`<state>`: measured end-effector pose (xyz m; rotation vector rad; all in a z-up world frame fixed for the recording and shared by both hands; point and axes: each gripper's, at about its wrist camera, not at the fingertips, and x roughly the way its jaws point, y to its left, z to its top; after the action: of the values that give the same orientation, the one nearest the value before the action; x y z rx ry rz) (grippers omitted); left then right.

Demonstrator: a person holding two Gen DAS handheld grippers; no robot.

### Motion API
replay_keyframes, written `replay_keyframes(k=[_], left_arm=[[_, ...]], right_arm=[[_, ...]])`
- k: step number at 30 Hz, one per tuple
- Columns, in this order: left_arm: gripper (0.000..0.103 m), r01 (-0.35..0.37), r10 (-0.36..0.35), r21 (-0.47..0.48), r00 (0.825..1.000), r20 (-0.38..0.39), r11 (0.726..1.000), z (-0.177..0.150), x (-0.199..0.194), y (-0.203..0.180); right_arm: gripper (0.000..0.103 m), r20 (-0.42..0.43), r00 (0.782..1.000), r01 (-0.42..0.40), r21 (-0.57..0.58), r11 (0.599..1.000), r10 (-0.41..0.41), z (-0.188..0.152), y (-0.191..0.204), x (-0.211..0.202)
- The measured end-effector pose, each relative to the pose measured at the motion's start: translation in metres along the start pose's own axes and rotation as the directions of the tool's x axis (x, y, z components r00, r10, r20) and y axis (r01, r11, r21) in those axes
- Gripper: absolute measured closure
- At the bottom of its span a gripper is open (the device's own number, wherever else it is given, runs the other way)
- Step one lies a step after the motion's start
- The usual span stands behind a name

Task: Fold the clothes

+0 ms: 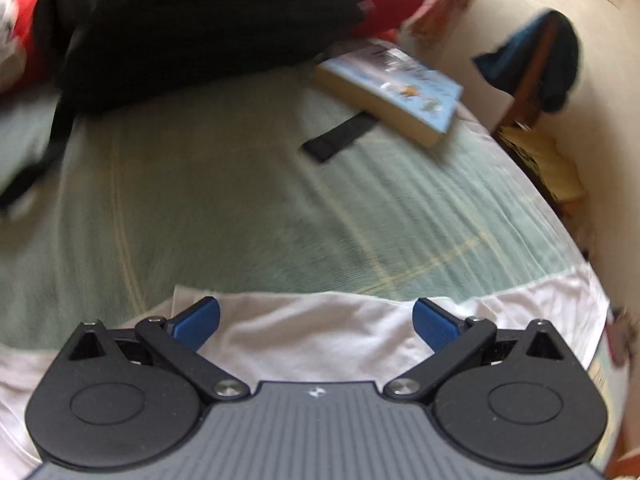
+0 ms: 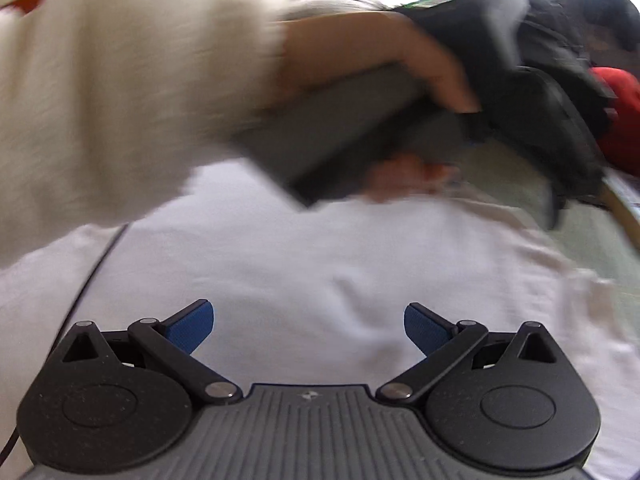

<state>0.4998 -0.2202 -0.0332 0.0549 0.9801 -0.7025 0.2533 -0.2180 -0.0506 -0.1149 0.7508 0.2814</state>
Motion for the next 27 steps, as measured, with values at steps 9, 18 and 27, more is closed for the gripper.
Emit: replay_keyframes(k=[9, 18, 27], left_arm=[[0.001, 0.087, -0.082, -0.142, 0.996, 0.037, 0.986, -0.009, -0.03, 0.019], [0.001, 0.055, -0.071, -0.167, 0.993, -0.091, 0.984, -0.019, -0.002, 0.007], [0.001, -0.099, 0.105, -0.194, 0.994, 0.017, 0.976, -0.019, -0.015, 0.033]], right_arm=[[0.0, -0.001, 0.998, 0.054, 0.284, 0.957, -0.056, 0.003, -0.068, -0.004], [0.0, -0.016, 0.996, 0.092, 0.366, 0.926, -0.092, 0.004, -0.096, 0.0], [0.0, 0.015, 0.998, 0.044, 0.492, 0.869, -0.059, -0.008, -0.129, 0.01]])
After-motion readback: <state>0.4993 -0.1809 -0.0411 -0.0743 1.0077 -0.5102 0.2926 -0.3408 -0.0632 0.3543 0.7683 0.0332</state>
